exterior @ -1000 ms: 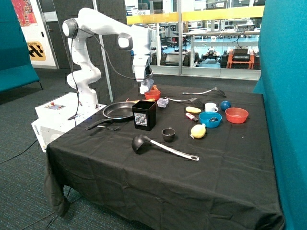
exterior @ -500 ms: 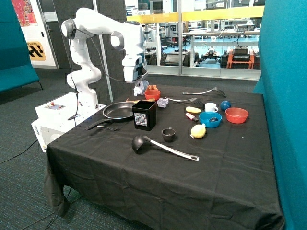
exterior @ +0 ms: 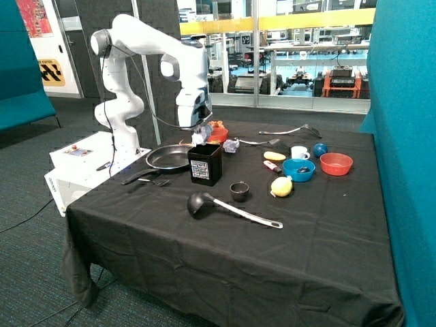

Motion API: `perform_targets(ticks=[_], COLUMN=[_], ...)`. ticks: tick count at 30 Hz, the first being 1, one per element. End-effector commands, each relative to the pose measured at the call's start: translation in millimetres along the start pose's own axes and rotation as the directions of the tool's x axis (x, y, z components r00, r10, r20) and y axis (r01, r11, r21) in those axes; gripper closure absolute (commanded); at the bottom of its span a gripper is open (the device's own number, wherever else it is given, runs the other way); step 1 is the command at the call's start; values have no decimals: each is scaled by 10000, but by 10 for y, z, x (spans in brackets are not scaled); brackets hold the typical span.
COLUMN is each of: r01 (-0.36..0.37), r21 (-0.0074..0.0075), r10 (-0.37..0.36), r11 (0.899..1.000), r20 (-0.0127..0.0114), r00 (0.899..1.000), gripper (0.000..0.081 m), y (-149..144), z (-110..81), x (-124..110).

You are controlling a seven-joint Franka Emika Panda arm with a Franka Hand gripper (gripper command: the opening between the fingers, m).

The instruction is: Throw away the rubbish paper

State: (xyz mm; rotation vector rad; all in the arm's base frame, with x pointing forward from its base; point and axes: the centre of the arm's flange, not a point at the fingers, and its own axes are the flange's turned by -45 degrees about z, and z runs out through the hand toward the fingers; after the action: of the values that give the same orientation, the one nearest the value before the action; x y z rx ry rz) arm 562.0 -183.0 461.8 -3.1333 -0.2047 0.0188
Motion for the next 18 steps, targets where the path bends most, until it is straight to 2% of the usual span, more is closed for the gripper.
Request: perform_targets(ticks=[1,5,7,9,11,13,18], r01=[46,-5,7,135,222,258,326], r21=[-24,-24,-24,-25,-26,-27,-28], r10=[-46,5,-8,-135,-222,-258,-326], r11=[10000,10000,10000,9999,9998,9997,9995], r20=[-119,-119,-119,-118,-118,-118,-118], r00=[9999,9999,9999,9998,9997,9996,9994], gripper=[808,808,764,550,407,361,327], y=[0,-12,-27,-65,-103,-122,-148], z=[213,287,324,375,408,420,423], x=[42,57,51,39,33,31,39])
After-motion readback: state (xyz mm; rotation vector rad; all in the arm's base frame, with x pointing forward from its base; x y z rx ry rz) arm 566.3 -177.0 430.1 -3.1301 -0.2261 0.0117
